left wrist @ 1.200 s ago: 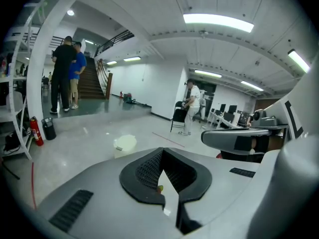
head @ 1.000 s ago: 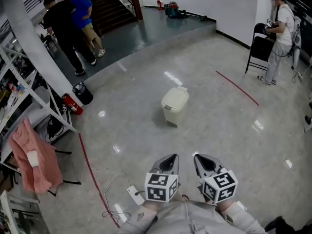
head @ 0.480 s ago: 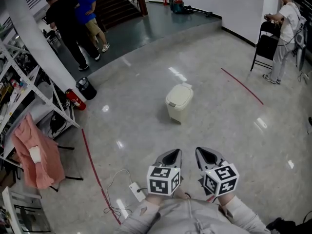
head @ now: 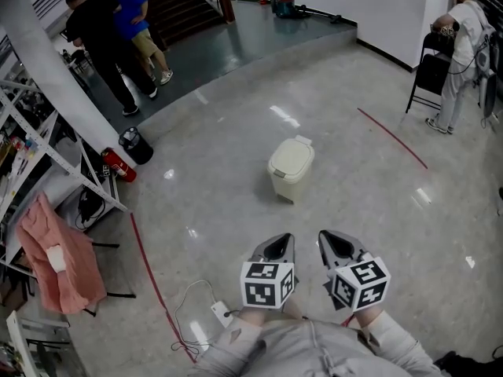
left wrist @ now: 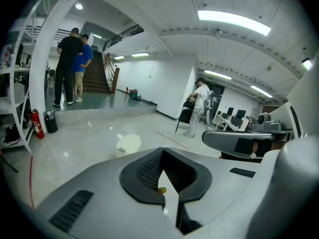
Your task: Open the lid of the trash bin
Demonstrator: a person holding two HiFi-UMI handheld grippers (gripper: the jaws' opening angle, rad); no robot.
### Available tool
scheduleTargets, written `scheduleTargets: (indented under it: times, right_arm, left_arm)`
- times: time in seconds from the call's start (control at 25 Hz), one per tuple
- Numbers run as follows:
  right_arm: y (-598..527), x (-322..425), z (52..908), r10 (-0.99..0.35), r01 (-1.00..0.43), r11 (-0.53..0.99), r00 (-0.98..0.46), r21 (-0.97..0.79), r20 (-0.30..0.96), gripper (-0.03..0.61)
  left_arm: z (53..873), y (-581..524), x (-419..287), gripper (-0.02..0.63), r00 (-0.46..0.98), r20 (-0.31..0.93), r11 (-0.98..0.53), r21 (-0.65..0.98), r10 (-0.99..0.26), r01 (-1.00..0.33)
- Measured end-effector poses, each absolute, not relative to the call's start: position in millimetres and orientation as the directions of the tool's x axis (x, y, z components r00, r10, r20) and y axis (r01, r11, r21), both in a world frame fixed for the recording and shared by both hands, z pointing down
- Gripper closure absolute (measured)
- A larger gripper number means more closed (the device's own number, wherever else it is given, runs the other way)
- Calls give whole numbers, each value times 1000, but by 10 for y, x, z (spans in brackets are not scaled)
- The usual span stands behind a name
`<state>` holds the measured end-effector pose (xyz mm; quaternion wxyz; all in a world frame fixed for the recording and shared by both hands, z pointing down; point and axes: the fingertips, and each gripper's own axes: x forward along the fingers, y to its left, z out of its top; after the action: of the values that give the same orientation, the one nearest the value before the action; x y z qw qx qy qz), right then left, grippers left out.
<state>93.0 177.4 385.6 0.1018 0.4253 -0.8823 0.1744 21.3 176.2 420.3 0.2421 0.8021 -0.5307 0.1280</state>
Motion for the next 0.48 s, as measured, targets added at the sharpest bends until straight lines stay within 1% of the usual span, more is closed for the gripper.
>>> scheduleTargets:
  times: [0.48]
  right_arm:
    - [795,589,3825,-737,-811,544,-585,-218,338,576]
  left_arm:
    - [4182,739,-109,611,428,472,-345,255,-771,-903]
